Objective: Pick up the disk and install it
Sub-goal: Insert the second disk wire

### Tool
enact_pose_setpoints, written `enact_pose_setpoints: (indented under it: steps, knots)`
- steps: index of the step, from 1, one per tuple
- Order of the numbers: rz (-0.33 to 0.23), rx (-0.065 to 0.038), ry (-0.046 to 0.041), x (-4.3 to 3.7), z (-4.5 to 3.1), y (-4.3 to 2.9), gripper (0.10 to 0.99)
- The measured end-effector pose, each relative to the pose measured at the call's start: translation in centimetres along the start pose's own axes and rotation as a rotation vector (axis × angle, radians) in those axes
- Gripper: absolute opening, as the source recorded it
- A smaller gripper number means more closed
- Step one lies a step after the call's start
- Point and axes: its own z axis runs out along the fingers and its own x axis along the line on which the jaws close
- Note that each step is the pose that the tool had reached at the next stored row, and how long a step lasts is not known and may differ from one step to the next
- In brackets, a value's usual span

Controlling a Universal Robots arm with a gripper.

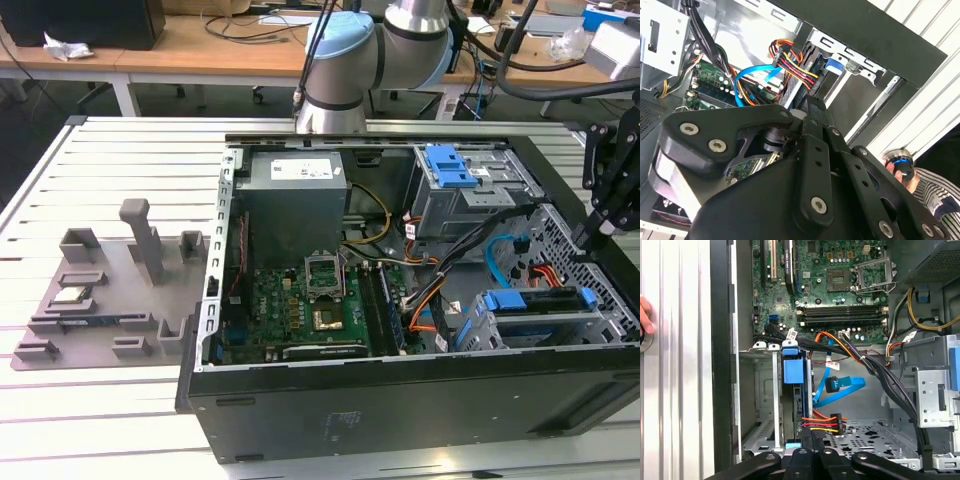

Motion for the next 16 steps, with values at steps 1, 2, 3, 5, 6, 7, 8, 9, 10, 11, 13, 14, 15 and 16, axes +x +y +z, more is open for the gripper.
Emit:
enact_pose_setpoints:
  steps: [1, 2, 3, 5, 6, 7, 8, 9, 10, 11, 13, 14, 15, 16]
  knots:
    - [0.000, 0.000, -0.0001, 0.00, 0.00, 0.00, 0.106]
    - [0.000, 0.000, 0.0000, 0.00, -0.01, 0.00, 0.106]
    - [0.000, 0.000, 0.0000, 0.00, -0.01, 0.00, 0.169]
    - [0.000, 0.000, 0.0001, 0.00, -0.02, 0.00, 0.235]
    - [0.000, 0.000, 0.0003, -0.16, -0.04, 0.03, 0.302]
    - [0.000, 0.000, -0.0002, -0.45, -0.02, 0.14, 0.302]
    - [0.000, 0.000, 0.0001, -0.92, -0.04, 0.58, 0.302]
    - [0.000, 0.000, -0.0003, -1.46, 0.05, 1.50, 0.302]
    - [-0.001, 0.000, 0.0003, -1.81, 0.32, 2.41, 0.302]
    - [-0.005, 0.000, 0.0007, -1.86, 0.81, 3.30, 0.302]
    - [-0.013, 0.001, 0.0010, -1.87, 1.45, 4.27, 0.302]
    - [-0.016, 0.001, 0.0010, -1.86, 1.61, 4.48, 0.302]
    - [-0.020, 0.001, 0.0013, -1.87, 1.78, 4.68, 0.302]
    - [-0.026, 0.001, 0.0018, -1.88, 2.02, 4.99, 0.302]
